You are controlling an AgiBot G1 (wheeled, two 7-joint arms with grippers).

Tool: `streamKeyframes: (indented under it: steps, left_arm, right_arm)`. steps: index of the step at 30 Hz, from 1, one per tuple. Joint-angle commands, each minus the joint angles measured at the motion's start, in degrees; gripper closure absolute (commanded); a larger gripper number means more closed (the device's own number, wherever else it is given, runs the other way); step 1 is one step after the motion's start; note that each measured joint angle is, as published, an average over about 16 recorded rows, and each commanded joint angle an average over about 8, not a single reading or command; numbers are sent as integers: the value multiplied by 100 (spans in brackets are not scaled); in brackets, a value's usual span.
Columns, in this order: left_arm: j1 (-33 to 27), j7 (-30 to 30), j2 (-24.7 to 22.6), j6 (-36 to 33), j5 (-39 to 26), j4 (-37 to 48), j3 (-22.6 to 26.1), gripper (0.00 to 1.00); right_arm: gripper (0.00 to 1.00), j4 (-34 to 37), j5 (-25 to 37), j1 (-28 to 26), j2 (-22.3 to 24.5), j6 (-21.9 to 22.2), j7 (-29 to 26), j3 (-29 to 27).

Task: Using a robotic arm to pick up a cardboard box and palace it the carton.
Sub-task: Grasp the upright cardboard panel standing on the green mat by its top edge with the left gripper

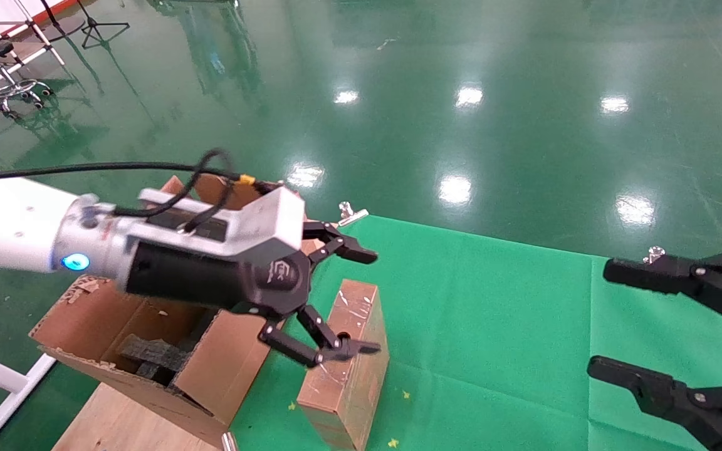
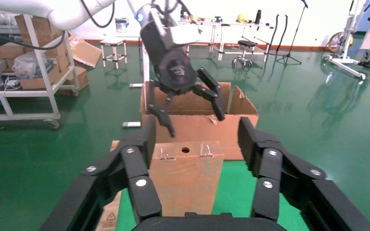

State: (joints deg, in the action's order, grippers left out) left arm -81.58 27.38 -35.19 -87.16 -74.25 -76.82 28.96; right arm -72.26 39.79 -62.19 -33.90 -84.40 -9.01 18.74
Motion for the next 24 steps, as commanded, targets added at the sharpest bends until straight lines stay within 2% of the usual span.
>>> streamKeyframes:
  steps: [1, 6, 10, 17, 24]
  left_arm:
    - [-144, 249, -46, 23, -301, -27, 134, 0]
    - [-833, 1686, -482, -151, -1339, 2, 713, 0]
    - [-1262, 2770, -780, -261, -1742, 63, 1088, 0]
    - [-1804, 4255, -1098, -376, -1758, 285, 1736, 0]
    - [-2320, 5413, -1256, -416, -1609, 434, 2762, 0]
  right_arm:
    - [100, 0, 0, 0, 0, 0, 0, 0]
    - [100, 0, 0, 0, 0, 0, 0, 1]
    - [100, 0, -1, 0, 0, 0, 1, 1]
    - [100, 0, -1, -1, 0, 0, 1, 2]
    - [100, 0, -1, -1, 1, 0, 1, 2]
